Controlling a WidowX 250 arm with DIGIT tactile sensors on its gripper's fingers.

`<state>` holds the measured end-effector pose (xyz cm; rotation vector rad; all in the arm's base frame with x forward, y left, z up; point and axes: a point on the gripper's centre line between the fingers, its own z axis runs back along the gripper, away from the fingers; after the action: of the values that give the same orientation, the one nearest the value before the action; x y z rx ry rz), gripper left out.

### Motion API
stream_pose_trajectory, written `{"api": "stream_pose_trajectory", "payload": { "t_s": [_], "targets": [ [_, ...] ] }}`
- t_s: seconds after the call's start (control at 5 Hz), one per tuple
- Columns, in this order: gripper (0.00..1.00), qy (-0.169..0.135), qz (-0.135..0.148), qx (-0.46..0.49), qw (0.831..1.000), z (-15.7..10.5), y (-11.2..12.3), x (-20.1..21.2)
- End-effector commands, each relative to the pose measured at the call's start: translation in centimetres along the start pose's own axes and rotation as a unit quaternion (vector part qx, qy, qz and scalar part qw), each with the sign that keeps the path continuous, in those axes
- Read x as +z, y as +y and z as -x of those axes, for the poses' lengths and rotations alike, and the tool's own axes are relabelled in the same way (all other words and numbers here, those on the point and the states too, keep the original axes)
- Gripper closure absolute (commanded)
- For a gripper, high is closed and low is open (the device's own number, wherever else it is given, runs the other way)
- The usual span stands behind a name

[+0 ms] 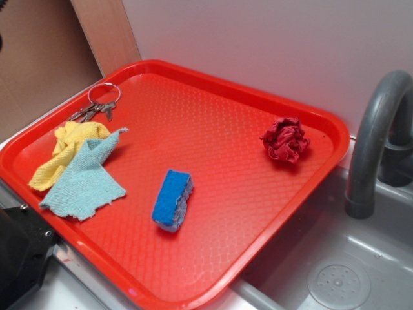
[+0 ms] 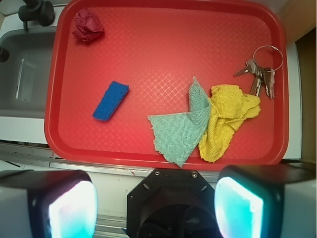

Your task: Grab the red paper.

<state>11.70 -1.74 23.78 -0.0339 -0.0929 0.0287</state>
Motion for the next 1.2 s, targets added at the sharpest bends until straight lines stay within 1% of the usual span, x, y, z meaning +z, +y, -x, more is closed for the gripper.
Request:
{"api": "stream_pose_trajectory", "payload": {
  "t_s": [0.0,0.2,0.4,0.6,0.8,1.0],
  "targets": [
    [0.00,0.000,0.000,0.000,1.000,0.0,0.0,0.0],
    [0.00,-0.008,0.020,0.044,0.999,-0.4,0.4,0.4],
    [0.00,-0.024,-0.019,0.020,0.999,-1.6,0.0,0.3],
    [0.00,-0.060,-0.060,-0.013,0.996,-4.4,0.5,0.0],
    [0.00,-0.099,-0.053,-0.061,0.992,-6.9,-0.2,-1.0],
    [0.00,-0.087,-0.021,-0.056,0.994,-9.6,-2.2,-2.8]
  ]
}}
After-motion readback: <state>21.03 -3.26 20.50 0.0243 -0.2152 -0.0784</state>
